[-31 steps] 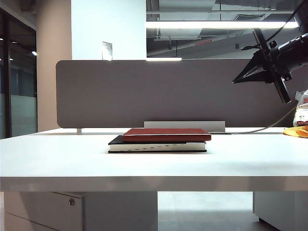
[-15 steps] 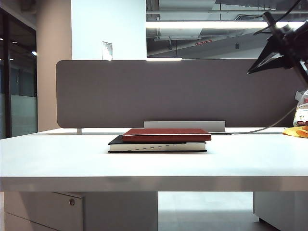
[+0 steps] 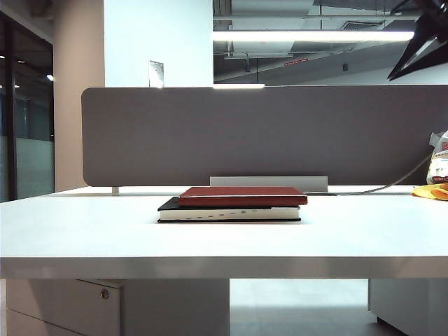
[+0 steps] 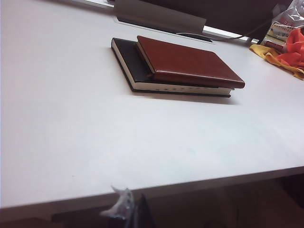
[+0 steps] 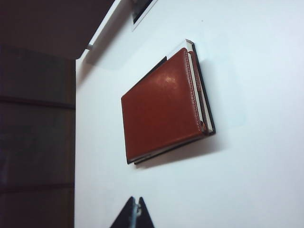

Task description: Pick up the red book and place it on top of the black book.

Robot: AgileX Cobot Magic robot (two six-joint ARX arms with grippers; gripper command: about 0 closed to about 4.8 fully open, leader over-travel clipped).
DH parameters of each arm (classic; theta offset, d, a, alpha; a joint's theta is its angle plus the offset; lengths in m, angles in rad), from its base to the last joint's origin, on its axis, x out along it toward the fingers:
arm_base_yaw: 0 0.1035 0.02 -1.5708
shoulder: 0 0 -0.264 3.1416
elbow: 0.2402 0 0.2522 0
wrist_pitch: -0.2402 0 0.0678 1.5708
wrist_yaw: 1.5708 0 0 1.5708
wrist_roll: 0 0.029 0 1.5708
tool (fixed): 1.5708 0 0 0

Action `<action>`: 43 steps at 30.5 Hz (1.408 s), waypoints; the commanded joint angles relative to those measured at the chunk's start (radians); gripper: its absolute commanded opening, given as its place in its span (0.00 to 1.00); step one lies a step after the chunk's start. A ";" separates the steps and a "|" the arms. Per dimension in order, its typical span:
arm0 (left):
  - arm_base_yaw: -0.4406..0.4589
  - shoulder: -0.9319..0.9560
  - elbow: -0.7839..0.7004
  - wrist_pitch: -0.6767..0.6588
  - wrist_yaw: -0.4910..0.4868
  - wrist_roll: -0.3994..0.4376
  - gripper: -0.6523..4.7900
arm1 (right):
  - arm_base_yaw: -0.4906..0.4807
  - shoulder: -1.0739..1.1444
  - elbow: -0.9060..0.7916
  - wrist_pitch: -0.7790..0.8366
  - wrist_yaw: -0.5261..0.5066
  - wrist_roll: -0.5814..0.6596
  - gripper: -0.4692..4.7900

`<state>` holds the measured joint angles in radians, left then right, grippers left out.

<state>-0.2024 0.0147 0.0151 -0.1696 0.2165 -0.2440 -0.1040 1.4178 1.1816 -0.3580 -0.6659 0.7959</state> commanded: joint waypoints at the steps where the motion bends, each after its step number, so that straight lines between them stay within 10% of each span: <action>1: 0.001 0.000 0.002 -0.019 0.013 0.000 0.15 | 0.000 -0.043 0.005 -0.053 0.024 -0.055 0.09; 43: 0.002 0.000 0.004 -0.024 0.017 -0.003 0.15 | -0.105 -0.327 -0.090 -0.280 0.060 -0.233 0.09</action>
<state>-0.2024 0.0147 0.0154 -0.1719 0.2207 -0.2443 -0.2092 1.0985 1.1027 -0.6647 -0.6018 0.5674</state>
